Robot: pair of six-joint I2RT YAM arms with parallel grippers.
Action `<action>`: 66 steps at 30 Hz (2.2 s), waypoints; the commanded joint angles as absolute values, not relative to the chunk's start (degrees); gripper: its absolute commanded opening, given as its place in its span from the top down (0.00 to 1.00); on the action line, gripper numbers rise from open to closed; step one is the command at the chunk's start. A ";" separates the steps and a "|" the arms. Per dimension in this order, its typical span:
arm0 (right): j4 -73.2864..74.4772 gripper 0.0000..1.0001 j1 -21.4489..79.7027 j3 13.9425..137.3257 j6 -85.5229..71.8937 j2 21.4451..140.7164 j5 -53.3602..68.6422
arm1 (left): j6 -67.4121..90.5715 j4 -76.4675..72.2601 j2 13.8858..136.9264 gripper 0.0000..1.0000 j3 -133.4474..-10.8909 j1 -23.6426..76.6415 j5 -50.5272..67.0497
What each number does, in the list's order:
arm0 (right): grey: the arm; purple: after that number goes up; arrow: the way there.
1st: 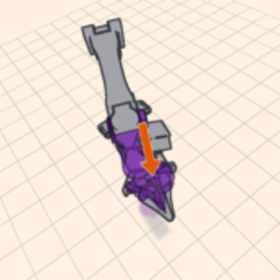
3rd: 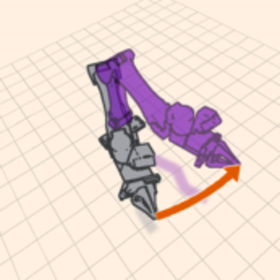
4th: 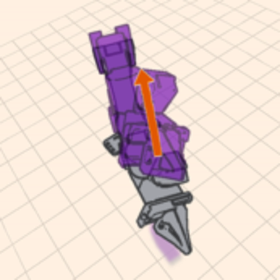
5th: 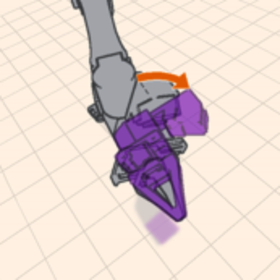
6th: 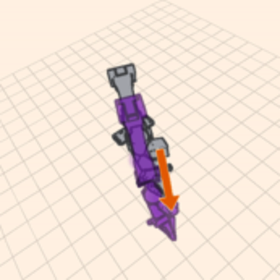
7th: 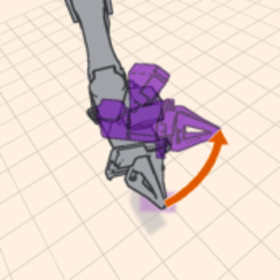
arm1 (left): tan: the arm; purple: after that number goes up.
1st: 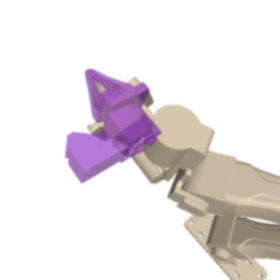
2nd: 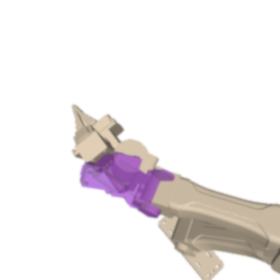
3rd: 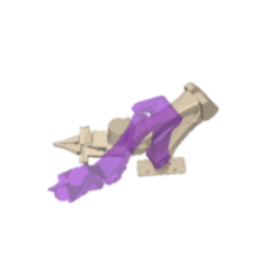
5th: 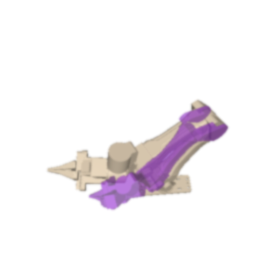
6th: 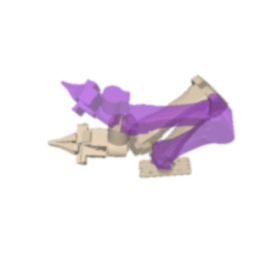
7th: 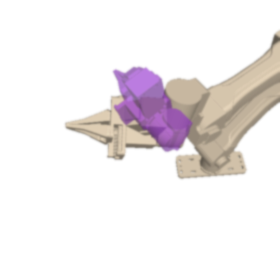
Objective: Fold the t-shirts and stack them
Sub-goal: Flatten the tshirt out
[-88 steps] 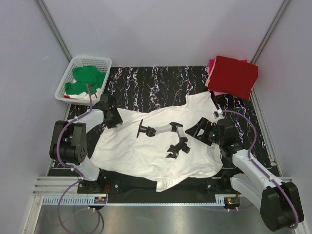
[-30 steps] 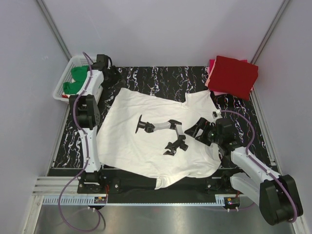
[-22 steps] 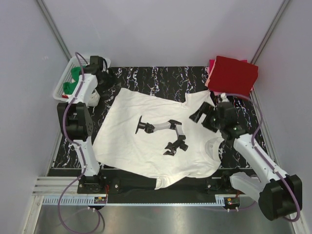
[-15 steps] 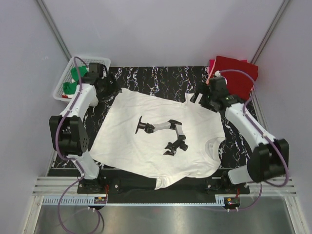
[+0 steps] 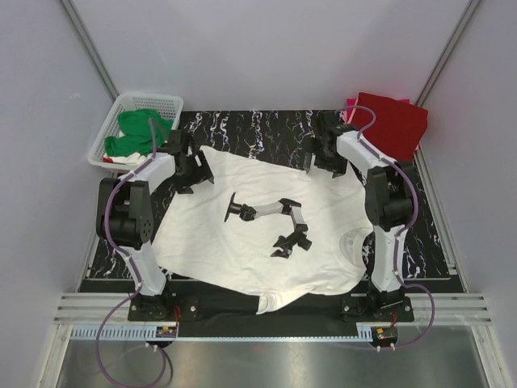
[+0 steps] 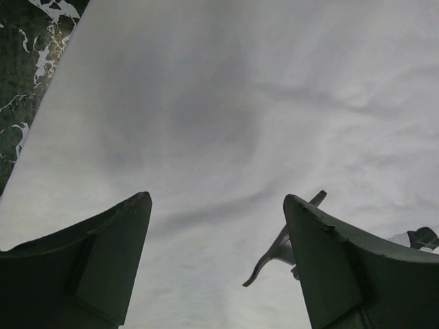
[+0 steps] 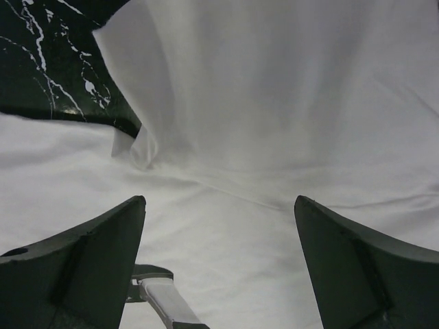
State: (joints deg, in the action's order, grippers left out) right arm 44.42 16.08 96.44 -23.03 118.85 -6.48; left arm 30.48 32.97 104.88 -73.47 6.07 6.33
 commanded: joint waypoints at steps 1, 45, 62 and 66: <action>48.60 0.04 15.91 103.07 -20.83 124.44 -6.86 | 31.11 28.83 105.99 0.17 -73.04 6.15 7.65; 28.37 0.00 16.08 102.88 -25.55 103.92 9.06 | 30.77 40.25 71.65 0.16 -60.12 8.88 2.02; 43.07 0.28 21.36 42.71 -40.69 59.85 2.90 | 24.25 42.90 53.70 0.14 -49.58 9.14 8.09; 47.62 0.28 21.71 46.40 -42.19 64.59 0.27 | 27.68 41.23 55.11 0.16 -46.59 9.14 7.21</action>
